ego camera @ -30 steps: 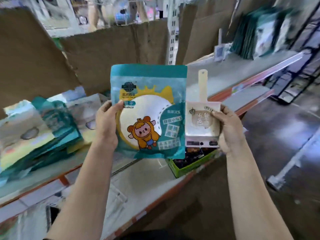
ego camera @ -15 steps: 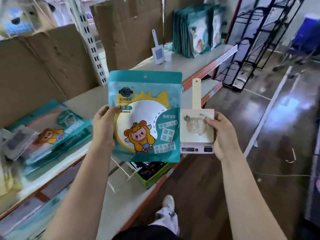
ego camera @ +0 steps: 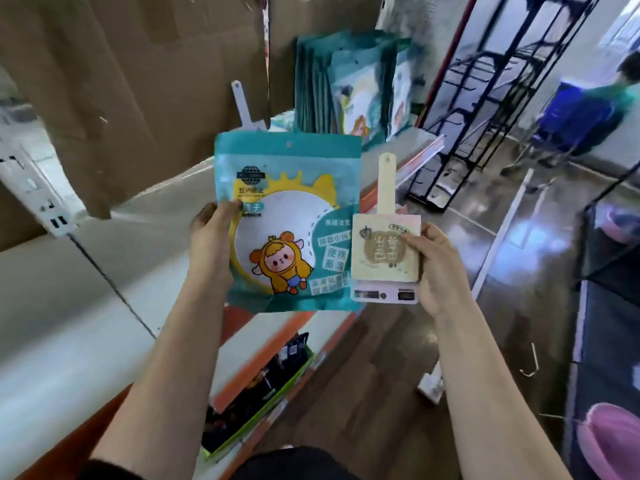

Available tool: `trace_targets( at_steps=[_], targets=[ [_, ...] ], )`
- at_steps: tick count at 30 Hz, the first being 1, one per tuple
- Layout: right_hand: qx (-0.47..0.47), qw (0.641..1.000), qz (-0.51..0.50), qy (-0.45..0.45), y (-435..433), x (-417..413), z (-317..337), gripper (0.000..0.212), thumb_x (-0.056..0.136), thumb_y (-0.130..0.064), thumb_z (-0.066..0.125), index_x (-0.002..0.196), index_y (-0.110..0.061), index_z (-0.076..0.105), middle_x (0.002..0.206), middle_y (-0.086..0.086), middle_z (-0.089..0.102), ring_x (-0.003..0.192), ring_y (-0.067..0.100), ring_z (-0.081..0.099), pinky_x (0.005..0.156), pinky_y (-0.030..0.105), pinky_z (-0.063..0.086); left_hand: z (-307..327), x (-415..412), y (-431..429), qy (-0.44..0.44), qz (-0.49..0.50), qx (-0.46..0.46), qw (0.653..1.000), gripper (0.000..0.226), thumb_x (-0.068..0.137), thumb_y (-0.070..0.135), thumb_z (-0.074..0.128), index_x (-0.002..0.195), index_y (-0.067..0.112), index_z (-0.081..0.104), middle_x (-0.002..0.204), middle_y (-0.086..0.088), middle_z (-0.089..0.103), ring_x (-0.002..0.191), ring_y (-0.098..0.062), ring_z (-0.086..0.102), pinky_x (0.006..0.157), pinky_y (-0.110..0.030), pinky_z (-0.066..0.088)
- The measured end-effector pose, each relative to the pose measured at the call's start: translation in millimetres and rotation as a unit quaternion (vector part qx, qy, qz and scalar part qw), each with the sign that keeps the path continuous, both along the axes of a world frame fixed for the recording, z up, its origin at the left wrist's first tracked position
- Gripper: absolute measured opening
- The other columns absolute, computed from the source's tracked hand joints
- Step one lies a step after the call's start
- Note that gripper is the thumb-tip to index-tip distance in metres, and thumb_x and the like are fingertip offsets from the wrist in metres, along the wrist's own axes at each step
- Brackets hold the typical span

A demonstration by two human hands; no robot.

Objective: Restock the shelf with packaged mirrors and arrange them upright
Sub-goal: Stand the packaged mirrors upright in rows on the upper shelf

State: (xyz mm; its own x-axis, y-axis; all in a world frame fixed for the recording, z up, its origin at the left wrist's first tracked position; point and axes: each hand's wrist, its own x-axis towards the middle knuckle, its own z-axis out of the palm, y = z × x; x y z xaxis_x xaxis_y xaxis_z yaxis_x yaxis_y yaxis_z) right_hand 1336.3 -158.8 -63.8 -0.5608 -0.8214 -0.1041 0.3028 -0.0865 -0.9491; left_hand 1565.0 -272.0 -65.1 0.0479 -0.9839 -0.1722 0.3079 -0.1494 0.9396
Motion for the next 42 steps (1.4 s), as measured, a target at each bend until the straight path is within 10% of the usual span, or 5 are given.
trace_targets(
  at_steps=[6,24,32,36,42],
  targets=[
    [0.013,0.999,0.027,-0.013,-71,-43,-17,0.019,0.089,0.005,0.046,0.087,-0.011,0.057,0.076,0.004,0.072,0.064,0.017,0.067,0.061,0.033,0.058,-7,-24,-54,-0.023,0.059,-0.010,0.998,0.017,0.086,0.022,0.063,0.070,0.021,0.064,0.057,0.011,0.065,0.054,-0.007,0.058,0.061,-0.024,0.044],
    [0.045,0.954,0.296,0.030,-285,-82,-24,0.029,0.087,0.011,0.044,0.084,-0.014,0.060,0.073,0.000,0.070,0.070,0.017,0.064,0.065,0.027,0.052,-13,-37,-144,-0.028,0.368,0.000,0.930,0.013,0.093,0.023,0.053,0.100,0.013,0.051,0.082,0.005,0.056,0.072,-0.002,0.055,0.056,-0.006,0.043],
    [0.034,0.908,0.403,0.109,-367,-84,-31,0.022,0.094,0.003,0.046,0.107,-0.010,0.056,0.093,0.003,0.065,0.072,0.002,0.067,0.073,0.028,0.051,-11,-66,-145,-0.031,0.505,0.008,0.863,0.019,0.090,0.021,0.057,0.071,0.021,0.054,0.073,0.005,0.055,0.071,-0.009,0.051,0.072,-0.025,0.038],
    [0.043,0.890,0.451,0.043,-395,-63,-22,0.030,0.089,0.011,0.044,0.093,-0.011,0.063,0.088,0.004,0.072,0.084,0.022,0.068,0.077,0.038,0.057,-9,-67,-140,-0.046,0.547,0.026,0.836,0.018,0.087,0.023,0.059,0.069,0.024,0.058,0.072,0.005,0.057,0.075,-0.016,0.053,0.074,-0.029,0.041],
    [0.034,0.896,0.435,0.084,-423,-30,-20,0.027,0.084,0.010,0.058,0.081,-0.016,0.062,0.068,-0.013,0.069,0.062,0.000,0.062,0.052,0.010,0.044,-3,-62,-145,-0.058,0.555,0.015,0.830,0.015,0.088,0.021,0.059,0.073,0.023,0.059,0.072,0.007,0.062,0.070,-0.010,0.057,0.072,-0.025,0.043]
  ],
)
